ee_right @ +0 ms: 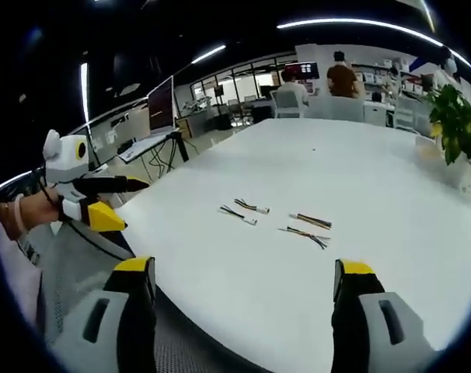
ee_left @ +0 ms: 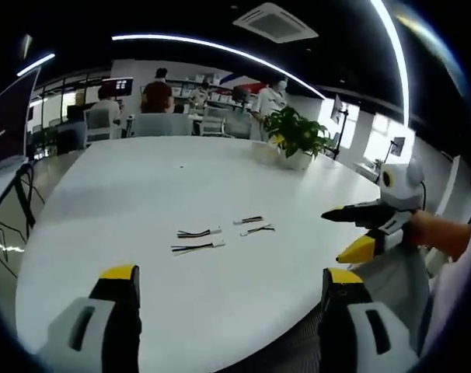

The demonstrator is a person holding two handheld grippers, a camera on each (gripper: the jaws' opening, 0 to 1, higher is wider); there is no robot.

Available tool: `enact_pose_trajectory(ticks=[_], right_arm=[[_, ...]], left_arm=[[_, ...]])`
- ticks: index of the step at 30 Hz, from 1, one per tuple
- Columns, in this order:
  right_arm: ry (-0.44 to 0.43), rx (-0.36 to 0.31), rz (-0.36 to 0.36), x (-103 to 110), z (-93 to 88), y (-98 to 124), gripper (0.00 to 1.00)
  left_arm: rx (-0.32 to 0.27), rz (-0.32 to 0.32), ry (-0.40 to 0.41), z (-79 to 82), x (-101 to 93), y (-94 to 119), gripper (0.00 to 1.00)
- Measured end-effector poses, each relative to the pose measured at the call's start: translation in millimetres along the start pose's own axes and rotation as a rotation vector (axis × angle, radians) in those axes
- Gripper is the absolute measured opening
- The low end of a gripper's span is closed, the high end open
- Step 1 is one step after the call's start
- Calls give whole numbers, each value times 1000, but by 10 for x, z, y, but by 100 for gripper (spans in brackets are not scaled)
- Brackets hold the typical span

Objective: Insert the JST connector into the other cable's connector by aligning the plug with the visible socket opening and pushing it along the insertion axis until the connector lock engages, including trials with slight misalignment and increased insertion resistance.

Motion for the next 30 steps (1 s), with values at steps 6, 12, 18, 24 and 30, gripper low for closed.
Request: enact_pose_trajectory(ticks=[6, 12, 18, 24, 30], right_arm=[[27, -14, -11, -15, 83, 25, 93], [43, -16, -14, -33, 152, 32, 92], [47, -32, -23, -66, 253, 40, 92], [56, -63, -35, -111, 375, 66, 90], [56, -81, -55, -209, 466, 80, 91]], left_arm=[[-13, -15, -28, 71, -13, -25, 96], [-12, -30, -41, 111, -14, -77, 94], [-56, -34, -39, 318, 41, -105, 94], [-109, -45, 7, 470, 95, -142, 93], [-108, -32, 10, 490, 190, -217, 92]])
Point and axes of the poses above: the point that each gripper's makers call its tool centre point, and the gripper's own axes: y roughly backward along the fingers, x roughly to its left, z roughly out of its top, the point moved 1 cm from there along y, roughly backward along the fingers, and after that the axes turned 10 degrees about -y, right-handed, at the moved point
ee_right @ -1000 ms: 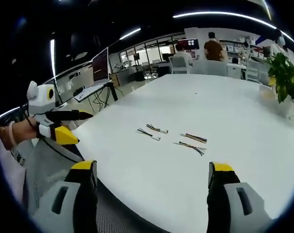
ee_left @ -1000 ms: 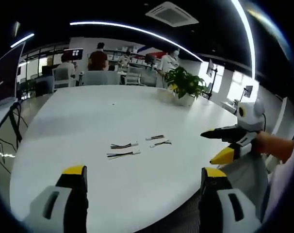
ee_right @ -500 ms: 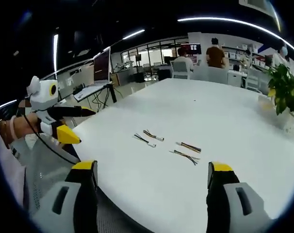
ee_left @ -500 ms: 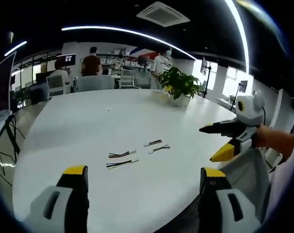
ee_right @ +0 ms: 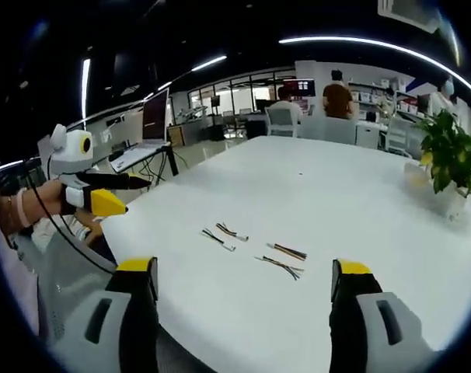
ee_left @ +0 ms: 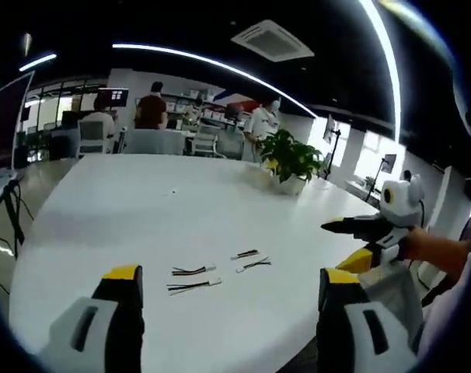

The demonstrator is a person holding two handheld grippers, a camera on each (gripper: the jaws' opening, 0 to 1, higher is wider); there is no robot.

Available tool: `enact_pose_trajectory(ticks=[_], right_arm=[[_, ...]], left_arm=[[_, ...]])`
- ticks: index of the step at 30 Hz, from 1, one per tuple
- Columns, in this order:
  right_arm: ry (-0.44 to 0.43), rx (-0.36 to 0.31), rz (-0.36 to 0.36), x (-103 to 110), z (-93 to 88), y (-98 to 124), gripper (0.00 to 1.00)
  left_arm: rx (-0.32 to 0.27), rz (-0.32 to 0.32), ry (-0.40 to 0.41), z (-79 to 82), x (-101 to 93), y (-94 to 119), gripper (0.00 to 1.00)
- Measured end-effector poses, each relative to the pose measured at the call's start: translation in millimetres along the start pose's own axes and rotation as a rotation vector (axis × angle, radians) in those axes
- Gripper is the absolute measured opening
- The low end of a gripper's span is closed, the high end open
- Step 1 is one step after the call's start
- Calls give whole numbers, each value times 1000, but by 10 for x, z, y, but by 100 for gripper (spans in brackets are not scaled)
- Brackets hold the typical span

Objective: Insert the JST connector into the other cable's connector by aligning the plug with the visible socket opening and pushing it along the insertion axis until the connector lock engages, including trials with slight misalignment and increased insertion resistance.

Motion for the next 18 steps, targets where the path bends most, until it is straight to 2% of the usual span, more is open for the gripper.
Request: enact_pose_trajectory(ticks=[3, 8, 18], right_arm=[[7, 5, -4, -48, 11, -3, 91], [15, -2, 6, -86, 88, -21, 90], [35, -27, 19, -172, 267, -65, 88]], left_arm=[[19, 8, -53, -9, 29, -34, 92], [-22, -22, 0, 75, 44, -91, 91], [-42, -51, -22, 205, 103, -187, 87]])
Point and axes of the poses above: the point that each gripper's makers call its tool centre point, and the gripper's own axes: y roughly backward along the fingers, x roughly to its left, z roughly out of its top, the point moved 1 cm from there along y, roughly backward along the fingers, and after that the axes turned 10 degrees about -y, right-handed, at the moved point
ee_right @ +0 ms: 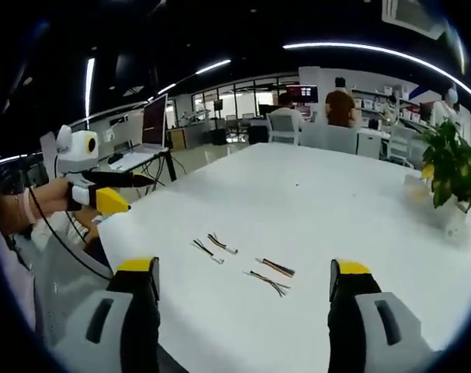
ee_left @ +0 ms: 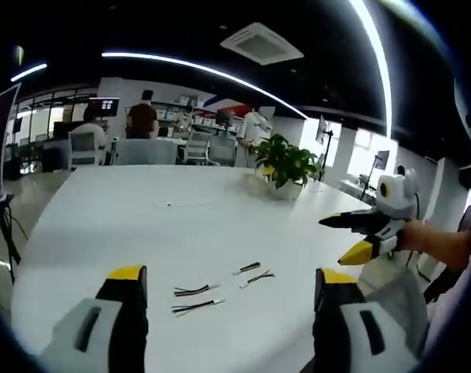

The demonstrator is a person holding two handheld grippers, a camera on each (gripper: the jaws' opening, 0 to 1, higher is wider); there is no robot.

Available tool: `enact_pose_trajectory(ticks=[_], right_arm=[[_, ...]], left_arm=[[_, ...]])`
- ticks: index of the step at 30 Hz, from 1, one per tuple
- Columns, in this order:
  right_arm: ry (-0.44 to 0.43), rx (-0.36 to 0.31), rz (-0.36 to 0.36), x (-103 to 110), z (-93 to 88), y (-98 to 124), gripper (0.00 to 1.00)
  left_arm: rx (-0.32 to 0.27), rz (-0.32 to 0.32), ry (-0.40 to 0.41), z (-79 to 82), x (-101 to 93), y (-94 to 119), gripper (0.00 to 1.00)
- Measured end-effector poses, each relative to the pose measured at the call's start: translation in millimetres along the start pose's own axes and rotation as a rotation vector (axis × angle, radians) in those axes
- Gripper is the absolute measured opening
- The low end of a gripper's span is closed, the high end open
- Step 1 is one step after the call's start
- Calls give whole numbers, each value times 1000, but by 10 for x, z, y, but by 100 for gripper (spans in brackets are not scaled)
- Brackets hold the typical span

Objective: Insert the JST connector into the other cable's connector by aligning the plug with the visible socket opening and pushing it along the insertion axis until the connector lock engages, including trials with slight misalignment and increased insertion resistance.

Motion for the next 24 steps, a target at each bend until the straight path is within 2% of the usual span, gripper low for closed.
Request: enact_pose_trajectory(ticks=[4, 5, 8, 12, 15, 18, 24], right_arm=[[-15, -26, 48, 46, 67, -21, 92], [-35, -23, 72, 68, 74, -30, 92], [-36, -18, 77, 56, 66, -55, 89], [-28, -13, 77, 36, 58, -95, 87], [-36, -14, 82, 20, 57, -143, 86], [-35, -20, 81, 4, 80, -177, 85], [-42, -19, 85, -34, 88, -221, 84]], left_arm=[[-11, -28, 25, 31, -9, -40, 87], [-32, -64, 75, 75, -56, -61, 87], [-69, -73, 95, 146, -45, -85, 86], [-68, -80, 51, 163, -36, -137, 82], [-11, -114, -8, 86, -62, -175, 82], [3, -99, -61, 83, -39, -221, 81], [7, -97, -61, 90, -31, -279, 81]])
Point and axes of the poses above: the point that each gripper's makers call its tool centre point, and the gripper's own axes: y roughly backward along the fingers, x roughly to its left, z roughly out of its top, the point moved 1 cm from there along y, roughly backward along the fingers, and after that the axes turned 10 degrees about -y, right-handed, at the moved point
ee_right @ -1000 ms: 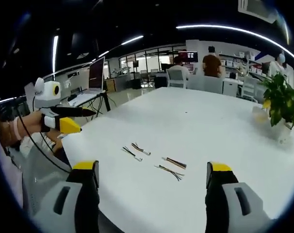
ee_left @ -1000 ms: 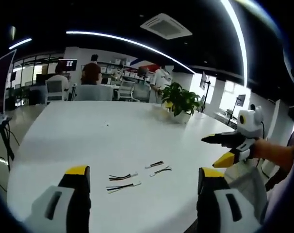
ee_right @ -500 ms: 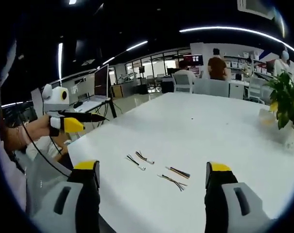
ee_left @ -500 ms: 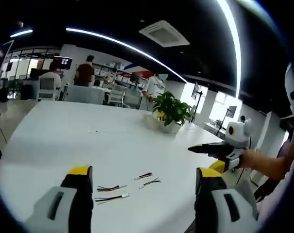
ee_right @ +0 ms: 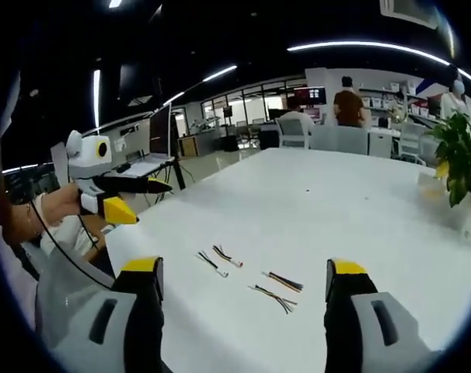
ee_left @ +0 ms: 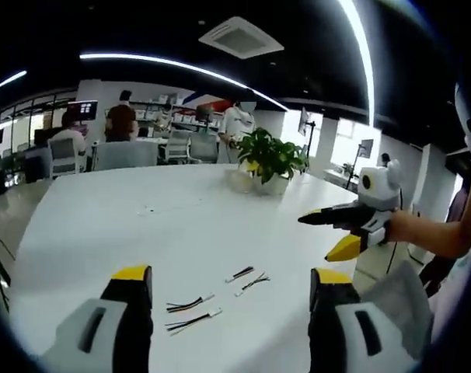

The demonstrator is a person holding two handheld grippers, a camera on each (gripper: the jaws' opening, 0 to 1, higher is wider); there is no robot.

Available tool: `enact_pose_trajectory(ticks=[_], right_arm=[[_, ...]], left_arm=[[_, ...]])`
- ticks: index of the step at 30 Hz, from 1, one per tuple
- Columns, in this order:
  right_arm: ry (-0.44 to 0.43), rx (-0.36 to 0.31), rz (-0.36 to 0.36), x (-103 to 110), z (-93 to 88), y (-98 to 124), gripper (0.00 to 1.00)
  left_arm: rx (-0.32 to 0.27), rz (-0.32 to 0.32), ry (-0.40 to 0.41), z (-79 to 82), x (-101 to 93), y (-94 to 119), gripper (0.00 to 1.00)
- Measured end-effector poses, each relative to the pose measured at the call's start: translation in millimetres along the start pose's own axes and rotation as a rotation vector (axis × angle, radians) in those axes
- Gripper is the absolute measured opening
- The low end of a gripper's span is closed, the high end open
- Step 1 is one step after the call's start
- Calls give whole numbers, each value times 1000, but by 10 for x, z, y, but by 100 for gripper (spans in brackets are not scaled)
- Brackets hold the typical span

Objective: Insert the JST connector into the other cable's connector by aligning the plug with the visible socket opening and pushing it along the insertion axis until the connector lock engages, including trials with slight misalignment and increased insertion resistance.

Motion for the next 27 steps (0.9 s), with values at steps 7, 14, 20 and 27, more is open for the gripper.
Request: enact_pose_trajectory(ticks=[7, 14, 20, 27], right_arm=[[-2, 4, 0, -113, 21, -52, 83], [10, 1, -2, -189, 81, -104, 82], [10, 4, 10, -203, 111, -151, 81], [26, 25, 16, -222, 70, -224, 80]], left_arm=[[1, 5, 9, 18, 63, -92, 80], [-1, 10, -6, 73, 138, -157, 80], [-94, -14, 105, 243, 202, -175, 80], [-81, 21, 63, 240, 342, -203, 80]])
Point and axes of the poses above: the point that each gripper's makers call its tool centre point, and the gripper's own axes: y roughly backward along the fingers, x roughly to its left, z roughly out of its top, the point moved 1 cm from there along y, roughly backward along the fingers, and after that the axes turned 10 degrees about -y, right-handed, at the moved point
